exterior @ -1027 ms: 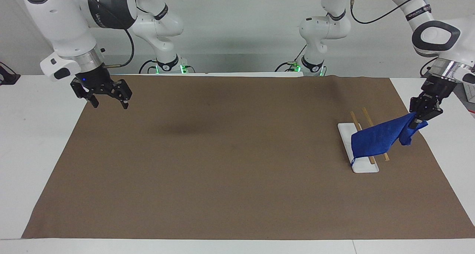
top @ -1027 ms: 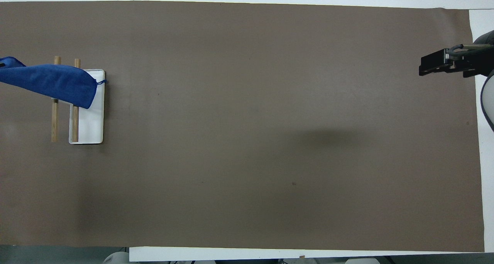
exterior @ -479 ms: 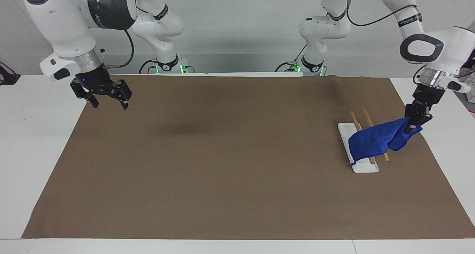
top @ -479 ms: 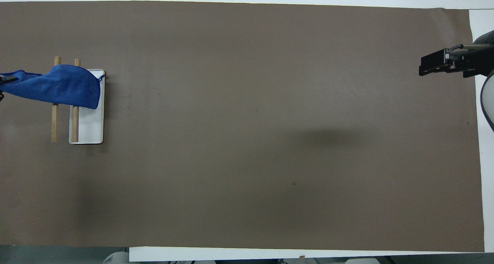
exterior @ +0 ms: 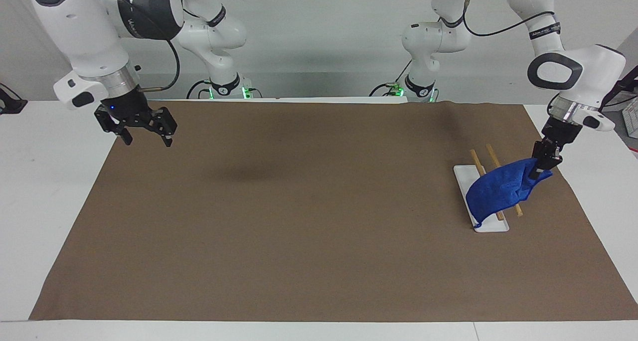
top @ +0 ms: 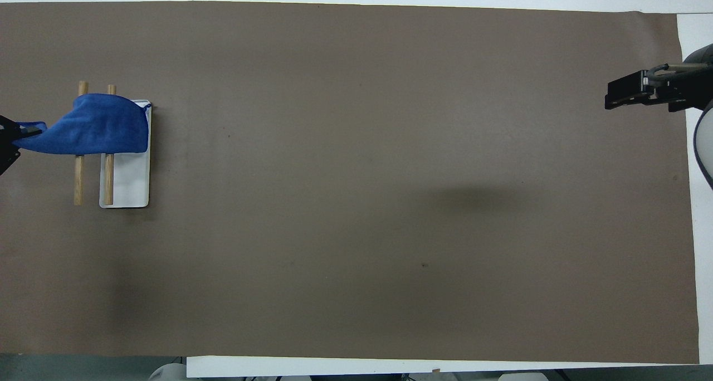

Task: Right arm passes towel to left arm to hang
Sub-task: 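Drape the towel over the wooden rods with the left gripper, then release the towel and withdraw the left gripper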

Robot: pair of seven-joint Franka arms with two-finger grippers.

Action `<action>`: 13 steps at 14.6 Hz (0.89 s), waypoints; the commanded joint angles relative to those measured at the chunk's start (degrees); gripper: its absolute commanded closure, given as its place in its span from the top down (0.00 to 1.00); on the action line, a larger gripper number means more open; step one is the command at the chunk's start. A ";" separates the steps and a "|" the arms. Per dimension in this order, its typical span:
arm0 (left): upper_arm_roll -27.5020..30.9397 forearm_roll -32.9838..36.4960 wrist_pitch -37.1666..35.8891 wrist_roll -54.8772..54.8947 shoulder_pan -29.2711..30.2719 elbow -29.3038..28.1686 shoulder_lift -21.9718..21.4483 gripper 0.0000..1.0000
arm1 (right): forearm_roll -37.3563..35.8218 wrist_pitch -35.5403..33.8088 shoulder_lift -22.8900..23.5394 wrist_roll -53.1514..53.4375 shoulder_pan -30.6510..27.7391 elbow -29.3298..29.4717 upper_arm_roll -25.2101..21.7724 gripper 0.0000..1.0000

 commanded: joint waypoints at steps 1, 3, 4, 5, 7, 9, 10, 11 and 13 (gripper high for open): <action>-0.17 0.96 3.05 1.82 0.59 -1.87 -1.11 0.02 | 0.65 -0.32 0.52 -1.48 -0.94 0.99 0.66 0.99; -0.08 0.96 4.90 4.28 0.85 -1.96 -0.32 0.02 | 0.65 -0.32 0.61 -1.48 -0.94 0.99 0.57 0.99; -0.08 0.96 4.91 4.98 0.85 -2.04 -0.06 0.02 | 0.65 -0.32 0.61 -1.48 -0.94 0.99 0.57 0.99; -0.08 0.96 5.08 5.25 0.94 -2.57 -0.14 0.02 | 0.65 -0.41 0.61 -1.48 -0.85 0.99 0.57 0.99; 0.01 0.96 5.17 5.34 0.94 -2.57 -0.06 0.07 | 0.65 -0.32 0.61 -1.48 -0.85 0.99 0.66 0.99; 0.01 1.14 5.08 5.69 0.85 -2.05 0.12 0.98 | 0.65 -0.41 0.61 -1.48 -0.85 1.07 0.66 0.99; 0.70 2.18 4.82 6.22 0.85 -1.52 0.38 1.00 | 0.65 -0.32 0.61 -1.48 -0.85 0.99 0.66 0.99; 2.02 4.80 4.21 6.74 0.85 -0.30 0.47 1.00 | 0.65 -0.41 0.61 -1.48 -0.85 0.99 0.66 0.99; 2.99 13.92 0.01 6.84 0.85 3.29 1.35 1.00 | 0.65 -0.32 0.61 -1.65 -0.76 1.07 0.58 0.99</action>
